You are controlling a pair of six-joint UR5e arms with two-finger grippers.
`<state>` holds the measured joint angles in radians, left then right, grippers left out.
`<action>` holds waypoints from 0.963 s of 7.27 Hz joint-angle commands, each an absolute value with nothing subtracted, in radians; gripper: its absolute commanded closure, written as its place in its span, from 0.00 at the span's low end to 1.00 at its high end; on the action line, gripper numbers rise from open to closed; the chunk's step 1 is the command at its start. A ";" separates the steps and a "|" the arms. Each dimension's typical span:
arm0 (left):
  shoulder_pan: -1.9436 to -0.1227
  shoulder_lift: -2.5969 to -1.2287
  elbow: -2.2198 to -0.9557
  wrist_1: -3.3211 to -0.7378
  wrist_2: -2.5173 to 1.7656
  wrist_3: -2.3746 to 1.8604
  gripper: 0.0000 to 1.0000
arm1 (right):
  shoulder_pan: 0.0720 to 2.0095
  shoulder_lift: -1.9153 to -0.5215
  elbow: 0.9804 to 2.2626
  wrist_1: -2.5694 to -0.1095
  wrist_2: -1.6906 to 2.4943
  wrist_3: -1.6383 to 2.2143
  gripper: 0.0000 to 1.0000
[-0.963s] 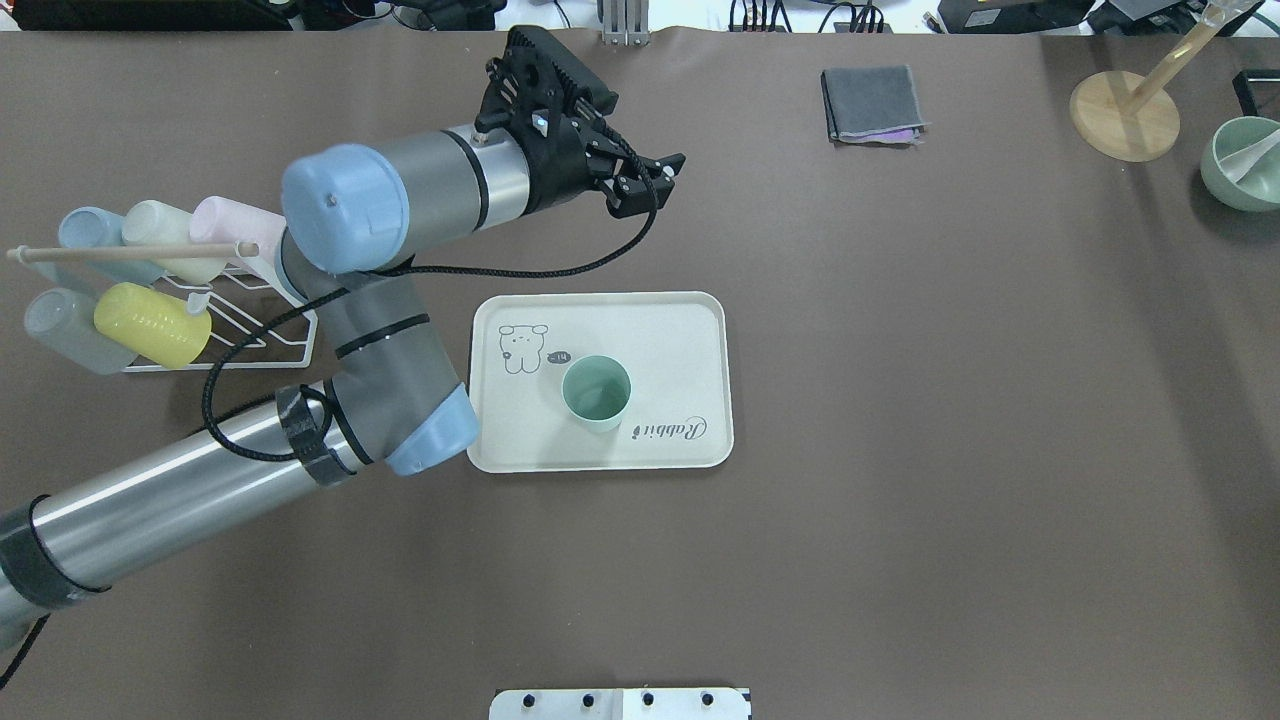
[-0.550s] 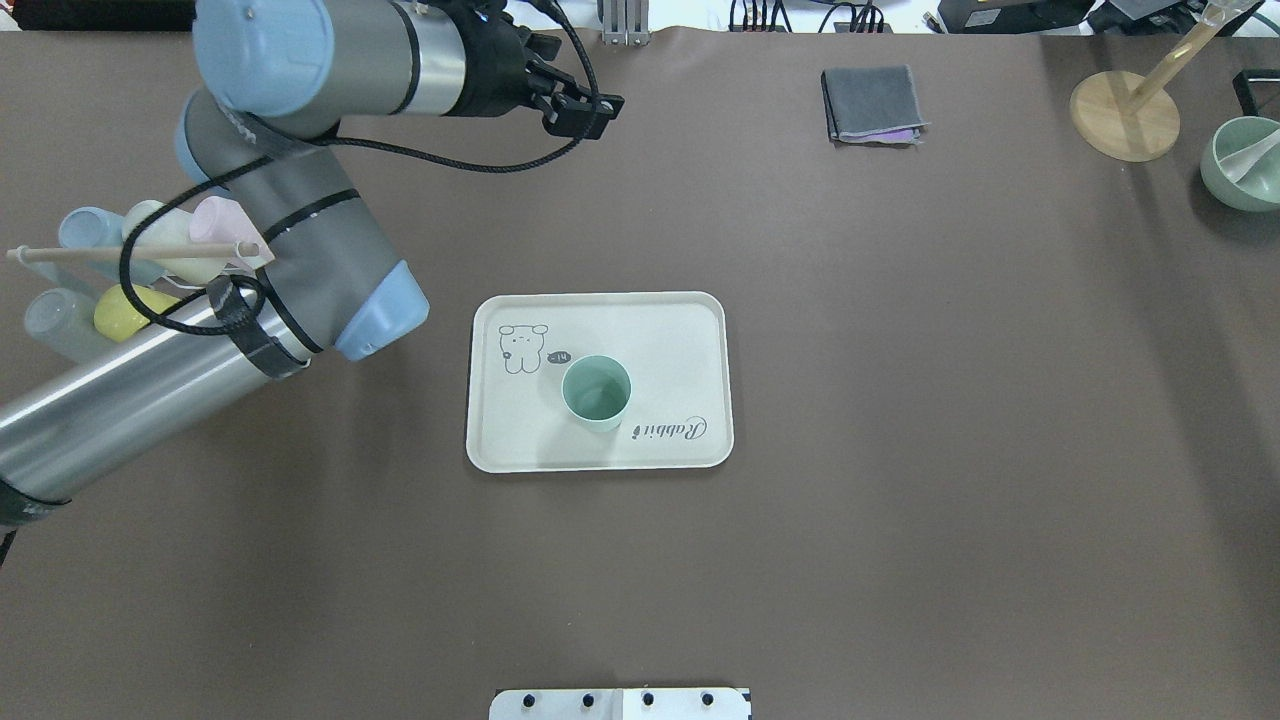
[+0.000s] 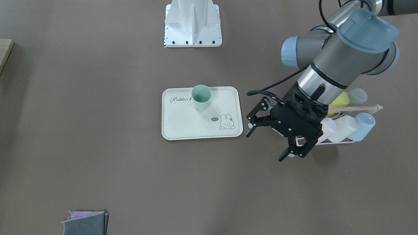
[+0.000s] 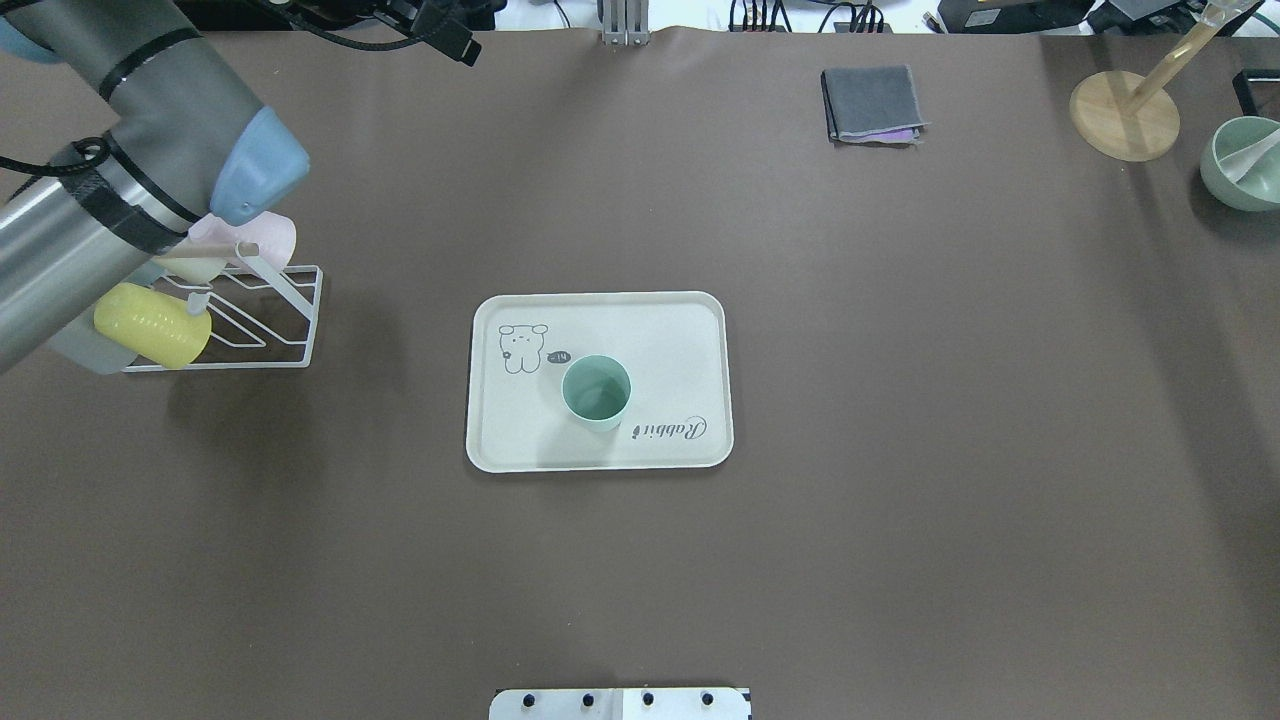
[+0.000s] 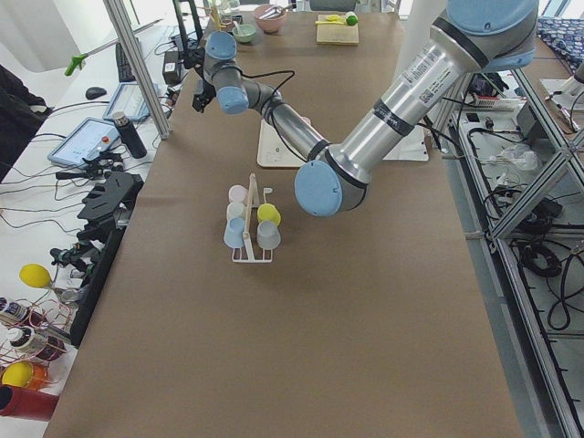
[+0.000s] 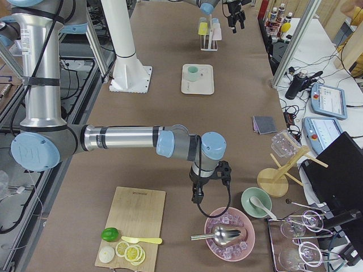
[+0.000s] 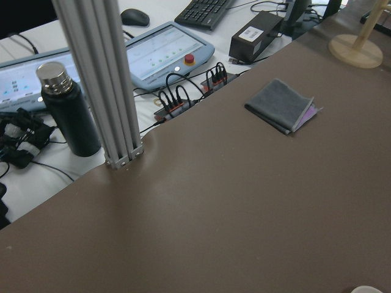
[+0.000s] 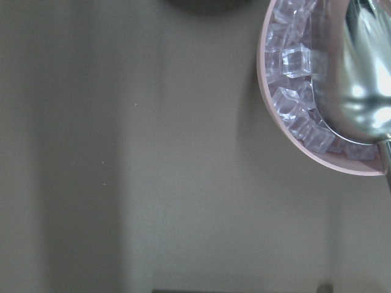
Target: Pick up and place green cup on tray
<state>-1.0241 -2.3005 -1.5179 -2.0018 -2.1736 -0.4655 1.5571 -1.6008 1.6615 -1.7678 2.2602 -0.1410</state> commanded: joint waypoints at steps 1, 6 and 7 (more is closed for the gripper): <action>-1.032 -2.179 -1.655 -1.778 -2.256 -0.445 0.02 | 1.563 -1.604 1.660 -1.726 2.284 -0.112 0.00; -1.196 -1.988 -1.699 -1.558 -2.316 -0.024 0.02 | 1.568 -1.614 1.655 -1.684 2.307 -0.092 0.00; -1.234 -1.977 -1.706 -1.473 -2.310 0.098 0.02 | 1.568 -1.614 1.654 -1.684 2.307 -0.092 0.00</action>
